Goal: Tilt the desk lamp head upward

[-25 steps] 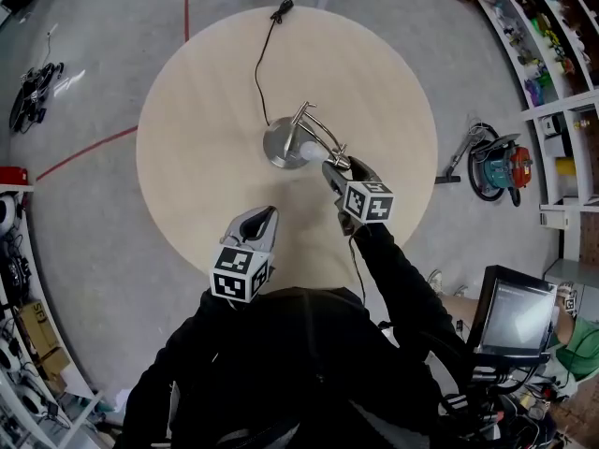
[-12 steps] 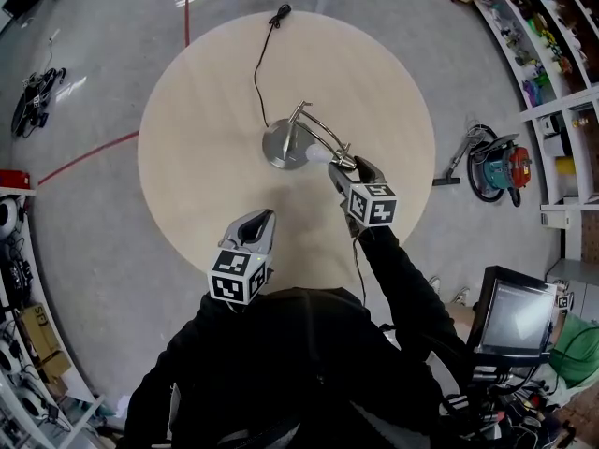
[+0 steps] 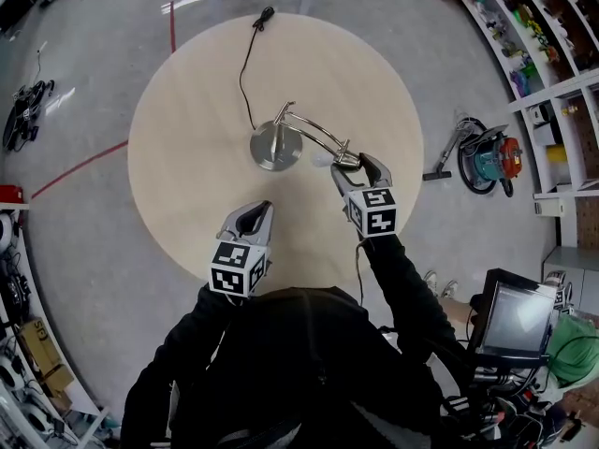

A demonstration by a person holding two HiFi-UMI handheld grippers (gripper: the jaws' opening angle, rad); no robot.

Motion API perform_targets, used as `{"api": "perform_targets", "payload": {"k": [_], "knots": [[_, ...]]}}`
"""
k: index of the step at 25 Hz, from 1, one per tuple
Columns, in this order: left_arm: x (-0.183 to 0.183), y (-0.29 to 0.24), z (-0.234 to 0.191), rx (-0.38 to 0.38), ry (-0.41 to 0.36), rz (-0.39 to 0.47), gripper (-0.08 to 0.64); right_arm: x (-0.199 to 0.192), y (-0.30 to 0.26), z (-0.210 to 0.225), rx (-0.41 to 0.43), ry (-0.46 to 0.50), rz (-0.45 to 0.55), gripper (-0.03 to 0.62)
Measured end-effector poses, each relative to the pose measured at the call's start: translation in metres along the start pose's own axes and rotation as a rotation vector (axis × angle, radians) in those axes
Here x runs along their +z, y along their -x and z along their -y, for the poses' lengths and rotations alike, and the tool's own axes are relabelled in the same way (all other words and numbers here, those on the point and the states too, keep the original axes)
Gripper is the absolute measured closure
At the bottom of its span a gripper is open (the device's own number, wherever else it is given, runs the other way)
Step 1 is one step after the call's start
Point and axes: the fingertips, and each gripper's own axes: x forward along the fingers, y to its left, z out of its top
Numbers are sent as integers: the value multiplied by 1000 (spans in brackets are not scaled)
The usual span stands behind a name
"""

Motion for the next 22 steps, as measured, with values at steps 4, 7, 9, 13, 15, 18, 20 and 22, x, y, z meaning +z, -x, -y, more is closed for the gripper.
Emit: {"api": "perform_targets", "payload": {"k": [4, 7, 9, 13, 15, 18, 20, 22], "knots": [[34, 16, 19, 17, -173, 46, 501, 25, 42, -14, -27, 69, -4, 291], [61, 6, 17, 59, -325, 108, 472, 36, 53, -14, -45, 129, 7, 291], [77, 0, 11, 75, -352, 140, 472, 42, 59, -14, -50, 163, 23, 292], [108, -3, -2, 87, -283, 187, 469, 55, 72, -15, -53, 196, 66, 299], [117, -4, -2, 74, -235, 201, 469, 62, 76, -15, -53, 189, 89, 307], [104, -24, 18, -33, -143, 154, 469, 65, 77, -13, -52, 171, 103, 314], [88, -54, 49, -153, -163, 98, 458, 65, 76, -12, -52, 167, 103, 316], [76, -83, 80, -278, -208, 48, 385, 66, 73, -12, -49, 166, 104, 318]]}}
